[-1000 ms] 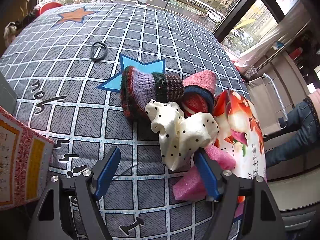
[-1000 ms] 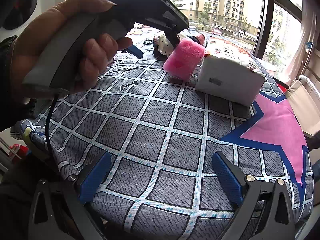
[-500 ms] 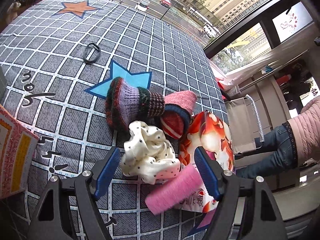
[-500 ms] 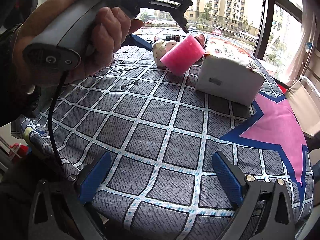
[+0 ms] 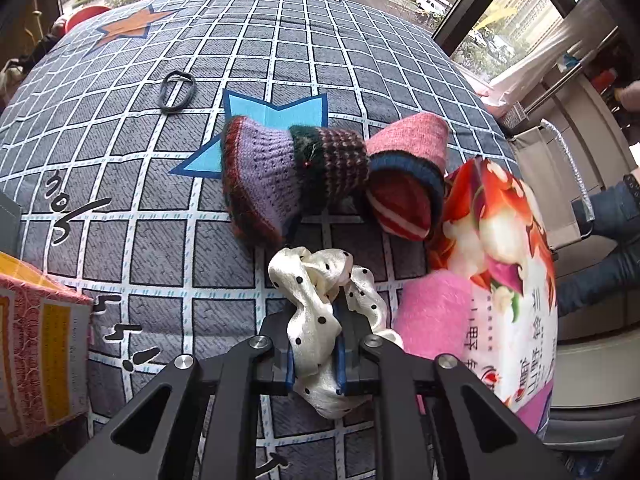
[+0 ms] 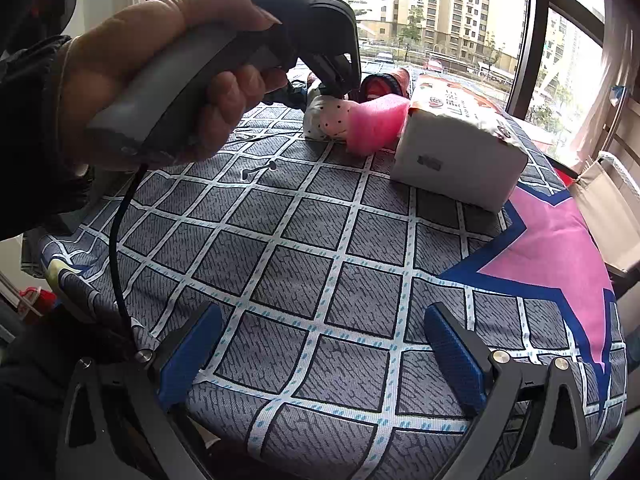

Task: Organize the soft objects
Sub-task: 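Grasp the purple-green knitted hat with the right gripper while left gripper holds the polka-dot fabric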

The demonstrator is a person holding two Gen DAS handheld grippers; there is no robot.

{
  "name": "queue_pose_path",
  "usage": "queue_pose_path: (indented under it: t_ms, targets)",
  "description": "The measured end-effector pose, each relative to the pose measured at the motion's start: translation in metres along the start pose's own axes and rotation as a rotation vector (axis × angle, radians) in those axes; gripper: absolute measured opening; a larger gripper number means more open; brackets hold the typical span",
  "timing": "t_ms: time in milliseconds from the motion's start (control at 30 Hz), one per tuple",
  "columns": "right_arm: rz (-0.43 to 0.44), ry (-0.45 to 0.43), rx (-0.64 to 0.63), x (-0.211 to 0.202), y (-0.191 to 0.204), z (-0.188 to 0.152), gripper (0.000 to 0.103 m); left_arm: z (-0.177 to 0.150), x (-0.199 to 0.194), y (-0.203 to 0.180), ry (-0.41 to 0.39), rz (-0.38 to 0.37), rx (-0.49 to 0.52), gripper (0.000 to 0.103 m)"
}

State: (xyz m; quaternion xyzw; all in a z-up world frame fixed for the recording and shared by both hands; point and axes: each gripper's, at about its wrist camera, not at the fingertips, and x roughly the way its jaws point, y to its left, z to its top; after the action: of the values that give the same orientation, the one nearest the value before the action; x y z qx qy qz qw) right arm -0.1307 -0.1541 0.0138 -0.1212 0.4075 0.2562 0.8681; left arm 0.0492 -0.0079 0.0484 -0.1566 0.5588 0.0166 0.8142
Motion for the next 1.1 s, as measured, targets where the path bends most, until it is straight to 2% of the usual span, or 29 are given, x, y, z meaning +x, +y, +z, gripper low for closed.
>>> queue_pose_path:
  t_ms: [133, 267, 400, 433, 500, 600, 667, 800, 833, 933, 1100]
  targets:
    - [-0.003, 0.007, 0.002, 0.000, 0.000, 0.000, 0.102, -0.028, -0.013, 0.004, -0.010, 0.035, 0.053, 0.015]
    - [-0.001, 0.016, -0.001, -0.003, 0.000, -0.001, 0.102, -0.072, -0.030, 0.014, -0.020, 0.067, 0.127, 0.015]
    - [-0.029, 0.015, -0.004, -0.013, -0.003, 0.001, 0.100, -0.111, -0.049, 0.039, -0.006, 0.065, 0.139, 0.022]
    - [-0.021, -0.008, -0.003, -0.020, -0.004, 0.004, 0.094, -0.118, -0.054, 0.046, -0.002, 0.060, 0.129, 0.022]
    - [0.037, -0.041, 0.009, -0.032, -0.007, 0.017, 0.089, -0.132, -0.062, 0.058, -0.007, 0.062, 0.112, 0.021]
    - [0.114, -0.118, 0.020, -0.046, -0.008, 0.047, 0.085, -0.153, -0.071, 0.061, -0.032, 0.094, 0.132, 0.022]
    - [0.142, -0.137, 0.022, -0.044, -0.008, 0.070, 0.065, -0.163, -0.075, 0.061, -0.049, 0.112, 0.142, 0.022]
    - [0.077, -0.099, 0.052, -0.015, -0.010, 0.114, 0.044, -0.171, -0.078, 0.061, -0.069, 0.111, 0.146, 0.022]
    - [0.074, -0.081, 0.066, -0.008, -0.011, 0.122, 0.041, -0.169, -0.078, 0.062, -0.070, 0.109, 0.146, 0.022]
    - [0.076, -0.069, 0.106, 0.009, -0.007, 0.141, 0.041, -0.169, -0.077, 0.063, -0.072, 0.103, 0.153, 0.022]
    - [0.022, -0.026, 0.182, 0.032, -0.012, 0.162, 0.041, -0.169, -0.077, 0.064, -0.078, 0.087, 0.161, 0.022]
